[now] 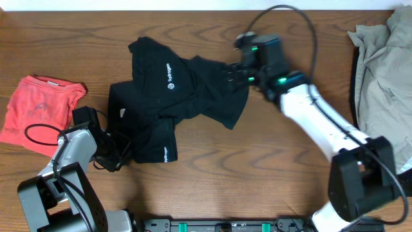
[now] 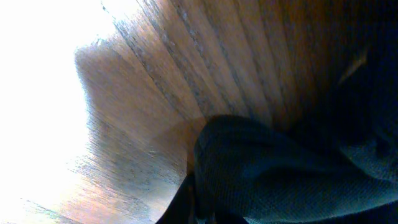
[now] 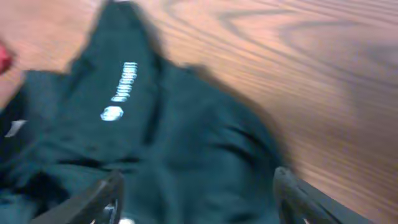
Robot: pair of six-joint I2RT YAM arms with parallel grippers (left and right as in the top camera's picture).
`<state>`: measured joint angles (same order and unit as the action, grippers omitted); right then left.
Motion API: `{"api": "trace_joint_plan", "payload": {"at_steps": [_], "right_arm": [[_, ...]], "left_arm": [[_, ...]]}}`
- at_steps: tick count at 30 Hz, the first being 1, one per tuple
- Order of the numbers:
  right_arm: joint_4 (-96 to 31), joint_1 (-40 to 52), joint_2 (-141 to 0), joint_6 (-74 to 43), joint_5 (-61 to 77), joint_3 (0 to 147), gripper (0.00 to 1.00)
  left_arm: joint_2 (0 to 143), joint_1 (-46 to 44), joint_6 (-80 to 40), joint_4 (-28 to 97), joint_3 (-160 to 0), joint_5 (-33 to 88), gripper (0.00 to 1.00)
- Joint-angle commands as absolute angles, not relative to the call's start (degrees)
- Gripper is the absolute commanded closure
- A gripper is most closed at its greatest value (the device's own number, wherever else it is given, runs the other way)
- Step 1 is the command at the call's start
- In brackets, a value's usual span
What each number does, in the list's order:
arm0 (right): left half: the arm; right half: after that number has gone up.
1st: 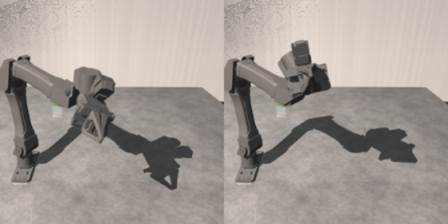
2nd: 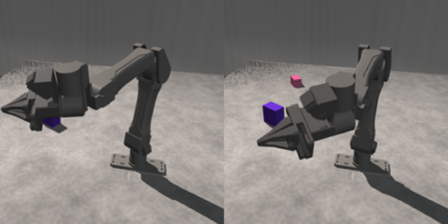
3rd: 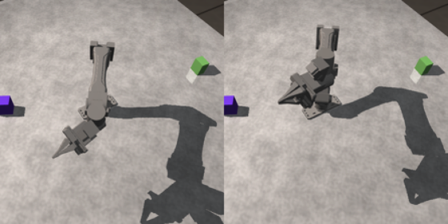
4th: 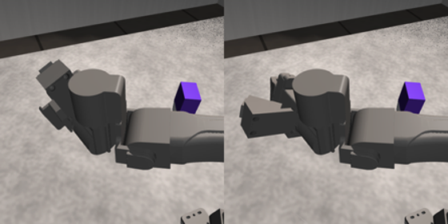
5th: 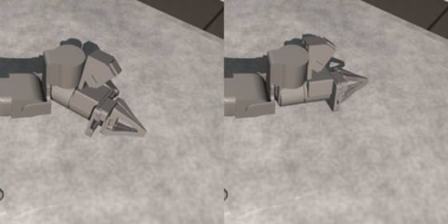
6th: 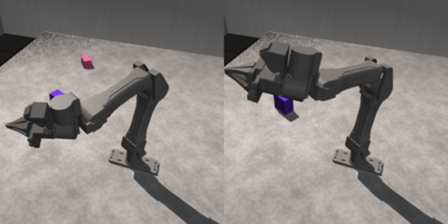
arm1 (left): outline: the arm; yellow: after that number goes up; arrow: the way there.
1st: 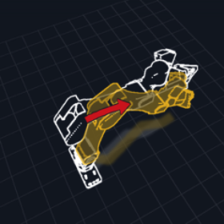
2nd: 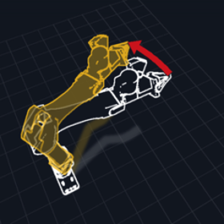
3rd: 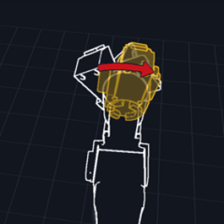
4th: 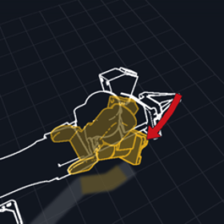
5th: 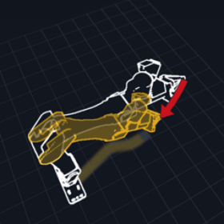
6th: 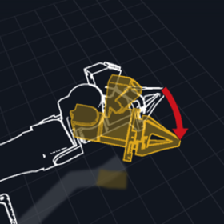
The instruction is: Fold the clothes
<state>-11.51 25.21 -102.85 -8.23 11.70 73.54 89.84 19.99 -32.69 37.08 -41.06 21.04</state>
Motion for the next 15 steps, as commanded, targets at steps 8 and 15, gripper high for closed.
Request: {"api": "trace_joint_plan", "payload": {"at_steps": [8, 15], "right_arm": [[-0.08, 32.67, -119.00, -10.48, 1.56, 74.08, 0.32], [-6.83, 30.85, -117.16, -13.52, -13.15, 75.00, 0.99]], "left_arm": [[89.47, 20.18, -31.70, 37.28, -40.56, 20.12, 0.94], [89.47, 20.18, -31.70, 37.26, -40.56, 20.12, 0.94]]}}
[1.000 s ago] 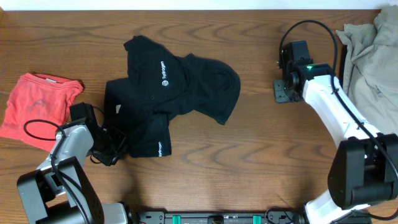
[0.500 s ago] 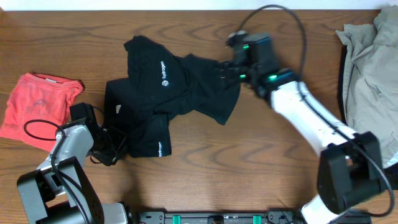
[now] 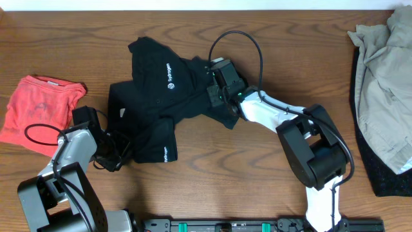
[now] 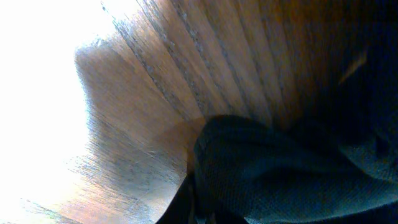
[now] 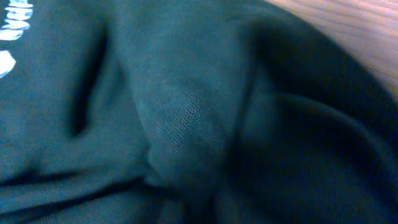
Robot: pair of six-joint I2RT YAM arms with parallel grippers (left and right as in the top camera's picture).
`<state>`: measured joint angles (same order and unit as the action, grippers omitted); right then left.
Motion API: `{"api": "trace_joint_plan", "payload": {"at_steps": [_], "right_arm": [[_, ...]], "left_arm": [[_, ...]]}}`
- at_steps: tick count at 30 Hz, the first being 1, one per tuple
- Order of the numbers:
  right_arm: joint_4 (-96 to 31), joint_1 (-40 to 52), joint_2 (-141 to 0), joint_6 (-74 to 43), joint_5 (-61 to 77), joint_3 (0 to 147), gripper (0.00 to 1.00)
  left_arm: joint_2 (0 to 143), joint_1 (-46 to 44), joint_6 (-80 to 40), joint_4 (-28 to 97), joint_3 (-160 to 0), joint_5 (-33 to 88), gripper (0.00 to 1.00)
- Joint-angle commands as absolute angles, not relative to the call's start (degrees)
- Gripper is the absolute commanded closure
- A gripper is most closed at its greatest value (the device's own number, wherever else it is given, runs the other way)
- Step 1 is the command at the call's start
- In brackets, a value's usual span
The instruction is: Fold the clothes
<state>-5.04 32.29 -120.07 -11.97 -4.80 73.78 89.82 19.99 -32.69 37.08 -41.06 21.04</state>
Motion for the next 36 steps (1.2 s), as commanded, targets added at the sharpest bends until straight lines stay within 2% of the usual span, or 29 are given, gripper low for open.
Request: {"api": "trace_joint_plan", "payload": {"at_steps": [1, 3, 4, 6, 8, 12, 14, 16, 18, 20, 24, 29, 33, 36], "right_arm": [[-8.62, 30.15, -115.44, -13.50, -13.13, 75.26, 0.99], [-11.22, 28.53, -111.44, -13.50, -13.15, 75.31, 0.99], [-12.49, 27.66, -109.51, -13.50, -13.15, 75.31, 0.97], [-16.75, 25.36, -104.86, -13.52, -13.08, 75.31, 0.83], [-22.44, 23.03, -101.12, -13.52, -13.04, 75.31, 0.76], [-39.86, 18.74, -97.06, -13.89, -13.06, 75.31, 0.82], [-49.28, 16.99, -97.12, -15.70, -13.06, 75.24, 0.81], [-53.60, 15.86, -97.67, -19.14, -12.71, 74.85, 0.81], [-52.36, 15.59, -98.04, -19.27, -9.21, 74.72, 0.73], [-46.50, 15.81, -98.06, -13.08, -0.91, 74.72, 0.64], [-30.87, 18.50, -98.56, -3.70, 11.49, 74.72, 0.57], [-15.57, 24.45, -102.17, 2.33, 9.39, 74.72, 0.48], [-9.69, 28.84, -108.01, 7.29, 5.43, 74.72, 0.46], [-6.98, 30.83, -113.01, 10.26, 2.61, 74.72, 0.40]], "left_arm": [[89.47, 20.18, -31.70, 37.26, -40.56, 20.12, 0.94], [89.47, 20.18, -31.70, 37.26, -40.56, 20.10, 0.94], [89.47, 20.18, -31.70, 37.26, -40.56, 20.10, 0.94], [89.47, 20.18, -31.70, 37.28, -40.56, 20.10, 0.94], [89.47, 20.18, -31.66, 37.28, -40.56, 20.10, 0.94], [89.47, 20.18, -31.46, 37.26, -40.56, 20.10, 0.94], [89.47, 20.18, -31.46, 37.26, -40.56, 20.10, 0.94], [89.47, 20.18, -31.46, 37.28, -40.56, 20.10, 0.94], [89.47, 20.18, -31.46, 37.26, -40.56, 20.10, 0.94], [89.47, 20.18, -31.48, 37.21, -40.56, 20.10, 0.94], [89.47, 20.18, -31.46, 37.26, -40.56, 20.10, 0.94], [89.47, 20.18, -31.46, 37.26, -40.56, 20.10, 0.94], [89.47, 20.18, -31.48, 37.23, -40.56, 20.10, 0.94], [89.47, 20.18, -31.48, 37.23, -40.56, 20.10, 0.94]]}}
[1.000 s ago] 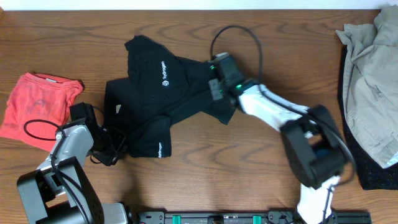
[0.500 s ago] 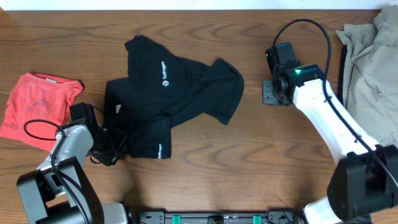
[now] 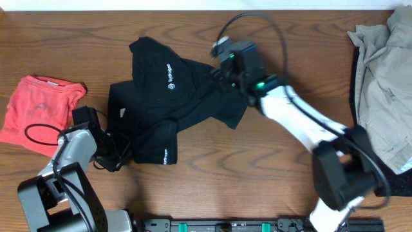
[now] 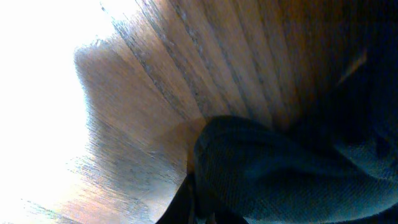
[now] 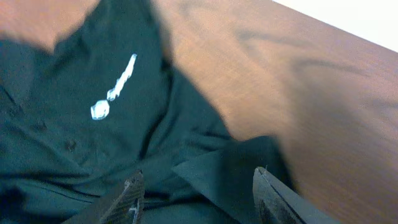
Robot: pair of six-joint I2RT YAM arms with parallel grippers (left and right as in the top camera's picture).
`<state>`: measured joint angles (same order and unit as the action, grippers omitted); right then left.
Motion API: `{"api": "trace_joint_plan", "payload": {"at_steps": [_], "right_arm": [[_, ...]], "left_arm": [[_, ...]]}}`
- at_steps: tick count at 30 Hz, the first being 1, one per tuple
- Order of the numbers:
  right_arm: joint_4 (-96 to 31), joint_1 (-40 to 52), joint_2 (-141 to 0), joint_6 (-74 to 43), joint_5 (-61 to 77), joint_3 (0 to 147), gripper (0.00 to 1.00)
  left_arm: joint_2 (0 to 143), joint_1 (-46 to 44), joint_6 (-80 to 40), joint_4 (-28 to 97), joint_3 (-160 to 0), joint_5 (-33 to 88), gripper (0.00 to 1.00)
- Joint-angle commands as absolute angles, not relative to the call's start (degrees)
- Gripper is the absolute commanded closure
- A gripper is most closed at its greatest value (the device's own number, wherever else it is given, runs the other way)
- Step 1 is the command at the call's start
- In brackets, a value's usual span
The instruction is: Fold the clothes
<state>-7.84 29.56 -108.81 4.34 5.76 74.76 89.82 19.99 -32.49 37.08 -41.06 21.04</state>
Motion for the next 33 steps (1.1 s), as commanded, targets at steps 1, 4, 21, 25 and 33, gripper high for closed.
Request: {"api": "trace_joint_plan", "payload": {"at_steps": [1, 4, 21, 25, 33], "right_arm": [[-6.35, 31.29, -114.56, 11.22, 2.07, 74.72, 0.39], [-4.40, 31.90, -118.24, 12.10, -1.08, 74.72, 0.31], [-4.71, 29.34, -111.18, 1.30, -26.13, 74.94, 0.99], [-15.73, 26.68, -103.39, -4.64, -26.11, 74.94, 0.99], [-52.53, 19.38, -97.36, -19.27, -20.97, 74.94, 0.99]], "left_arm": [[89.47, 20.18, -31.48, 37.23, -40.56, 20.10, 0.94], [89.47, 20.18, -31.48, 37.23, -40.56, 20.10, 0.94], [89.47, 20.18, -31.48, 37.23, -40.56, 20.10, 0.94], [89.47, 20.18, -31.48, 37.23, -40.56, 20.10, 0.94], [89.47, 20.18, -31.46, 37.26, -40.56, 20.10, 0.94]]}}
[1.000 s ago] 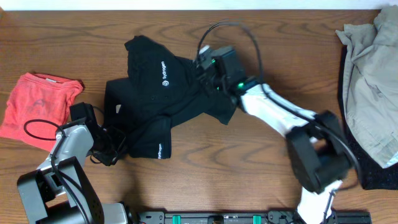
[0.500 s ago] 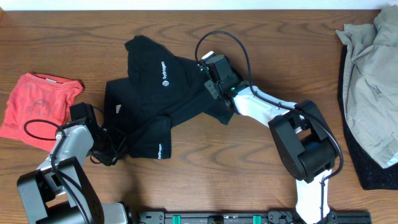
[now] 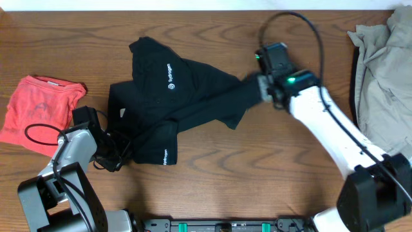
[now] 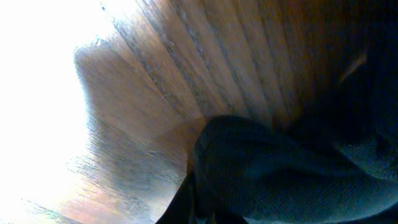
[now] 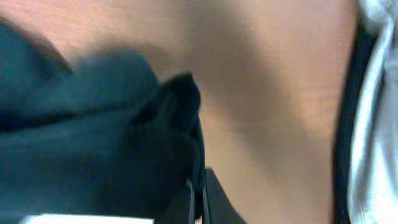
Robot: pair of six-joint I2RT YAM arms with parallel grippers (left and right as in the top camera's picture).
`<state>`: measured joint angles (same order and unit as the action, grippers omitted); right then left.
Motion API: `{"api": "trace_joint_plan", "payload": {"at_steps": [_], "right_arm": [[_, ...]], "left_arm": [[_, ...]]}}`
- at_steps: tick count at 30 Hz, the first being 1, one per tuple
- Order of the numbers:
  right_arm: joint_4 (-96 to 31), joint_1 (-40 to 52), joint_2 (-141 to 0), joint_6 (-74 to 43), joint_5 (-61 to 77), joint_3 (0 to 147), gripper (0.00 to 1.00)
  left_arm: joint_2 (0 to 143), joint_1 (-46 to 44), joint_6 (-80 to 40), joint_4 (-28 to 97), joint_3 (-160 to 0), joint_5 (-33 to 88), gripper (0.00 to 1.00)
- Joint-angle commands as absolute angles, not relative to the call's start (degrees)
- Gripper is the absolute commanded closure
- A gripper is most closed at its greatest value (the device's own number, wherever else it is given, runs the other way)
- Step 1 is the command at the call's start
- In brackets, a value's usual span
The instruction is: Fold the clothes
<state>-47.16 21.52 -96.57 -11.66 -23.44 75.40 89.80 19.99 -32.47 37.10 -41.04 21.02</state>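
Note:
A black shirt (image 3: 187, 96) with a white logo lies crumpled at the centre-left of the wooden table (image 3: 212, 187). My right gripper (image 3: 261, 87) is shut on the shirt's right edge, and the cloth is drawn out toward the right. In the right wrist view the black cloth (image 5: 93, 155) is pinched between the closed fingers of the right gripper (image 5: 200, 199). My left gripper (image 3: 117, 149) sits low at the shirt's lower left corner, shut on it. The left wrist view shows a fold of the shirt (image 4: 292, 180) filling the space ahead of the jaws.
A red garment (image 3: 38, 109) lies at the left edge, with a black cable loop resting on it. A pile of beige and dark clothes (image 3: 386, 84) occupies the right edge, close to the right arm.
My right gripper was open and raised over the shirt's upper right part. Now it sits further right, shut on the shirt's right edge, which is stretched out rightward. The left gripper has not moved.
First my right gripper was open over the shirt's right side. Then it was pressed close against the cloth, then open above it again. Now it grips the right edge, pulled out to the right. The left gripper stayed shut on the lower left corner throughout.

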Motion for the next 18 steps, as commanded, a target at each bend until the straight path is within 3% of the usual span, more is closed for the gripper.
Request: {"api": "trace_joint_plan", "payload": {"at_steps": [1, 4, 5, 7, 8, 16, 18], "right_arm": [[-57.08, 18.50, -97.62, -20.12, -19.53, 74.81, 0.99], [-65.01, 16.19, -97.89, -21.65, -18.37, 73.10, 0.99], [-65.98, 15.55, -97.89, -21.63, -18.39, 72.23, 0.94], [-67.20, 14.09, -97.89, -21.65, -18.37, 70.48, 0.73], [-67.13, 13.28, -97.89, -21.67, -18.35, 69.36, 0.67], [-64.58, 8.80, -97.89, -22.46, -11.99, 65.36, 0.63], [-64.42, 8.21, -97.86, -22.24, -9.26, 65.36, 0.57]], "left_arm": [[89.47, 20.18, -31.48, 37.26, -40.56, 20.10, 0.94], [89.47, 20.18, -31.48, 37.26, -40.56, 20.10, 0.94], [89.47, 20.18, -31.48, 37.26, -40.56, 20.10, 0.94], [89.47, 20.18, -31.48, 37.26, -40.56, 20.10, 0.93], [89.47, 20.18, -31.48, 37.26, -40.56, 20.10, 0.94], [89.47, 20.18, -31.48, 38.15, -40.56, 20.14, 0.94], [89.47, 20.16, -31.46, 39.03, -40.56, 20.14, 0.94]]}}
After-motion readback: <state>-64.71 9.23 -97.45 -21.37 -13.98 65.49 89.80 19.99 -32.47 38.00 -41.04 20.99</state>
